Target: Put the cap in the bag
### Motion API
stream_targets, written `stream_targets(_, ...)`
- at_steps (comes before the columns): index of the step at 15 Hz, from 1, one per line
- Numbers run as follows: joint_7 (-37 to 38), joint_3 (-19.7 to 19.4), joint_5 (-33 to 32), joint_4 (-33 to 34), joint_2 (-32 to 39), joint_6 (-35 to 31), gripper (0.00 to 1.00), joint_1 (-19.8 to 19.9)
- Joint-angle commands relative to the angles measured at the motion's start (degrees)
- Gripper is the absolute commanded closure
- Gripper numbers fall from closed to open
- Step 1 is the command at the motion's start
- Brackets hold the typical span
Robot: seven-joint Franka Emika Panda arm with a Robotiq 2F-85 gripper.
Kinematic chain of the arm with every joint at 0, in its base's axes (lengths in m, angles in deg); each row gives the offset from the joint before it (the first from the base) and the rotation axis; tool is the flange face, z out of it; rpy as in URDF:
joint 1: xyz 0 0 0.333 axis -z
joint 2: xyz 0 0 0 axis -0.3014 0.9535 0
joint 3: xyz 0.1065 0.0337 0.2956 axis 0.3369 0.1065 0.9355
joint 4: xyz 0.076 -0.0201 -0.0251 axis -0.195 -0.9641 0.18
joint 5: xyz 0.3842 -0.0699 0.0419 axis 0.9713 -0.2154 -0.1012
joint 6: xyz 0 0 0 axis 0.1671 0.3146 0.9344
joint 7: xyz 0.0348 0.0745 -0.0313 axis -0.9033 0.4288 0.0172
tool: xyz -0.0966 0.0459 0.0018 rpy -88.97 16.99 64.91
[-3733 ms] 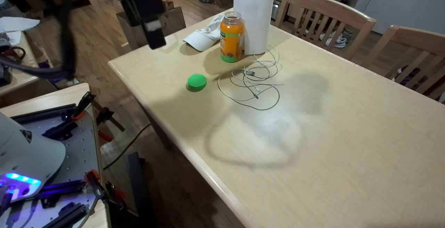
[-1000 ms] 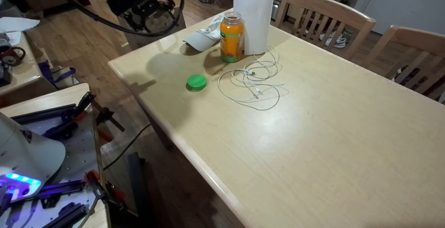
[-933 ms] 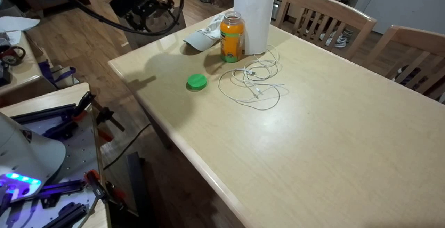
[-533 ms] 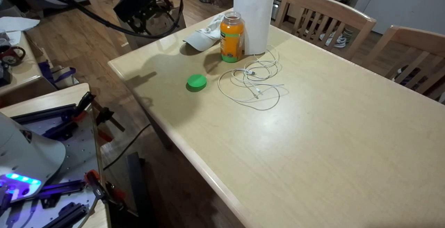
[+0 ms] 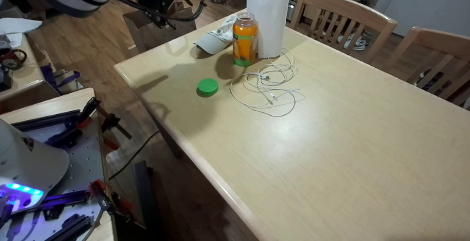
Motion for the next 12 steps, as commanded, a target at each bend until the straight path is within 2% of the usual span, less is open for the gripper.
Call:
stream_targets(1, 6.6, 0.4, -6.1, 5.6, 5.8, 0.1, 0.0, 0.4)
stream_targets(6, 20.2, -1.2, -9.7, 9.3, 13.2, 5.8, 0.0, -5.7)
stream_targets(7, 23.5, -2.5, -13.5, 10.7, 14.6, 5.7, 0.0, -7.5)
stream_targets(8, 24.4, -2.6, -14.4, 11.4, 16.7, 5.3, 0.0, -8.5)
stream_targets(9, 20.1, -1.4, -10.3, 8.4, 13.2, 4.8, 0.0, -6.3)
stream_targets(12, 20.8, -1.5, -10.5, 9.0, 14.6, 4.8, 0.0, -7.0)
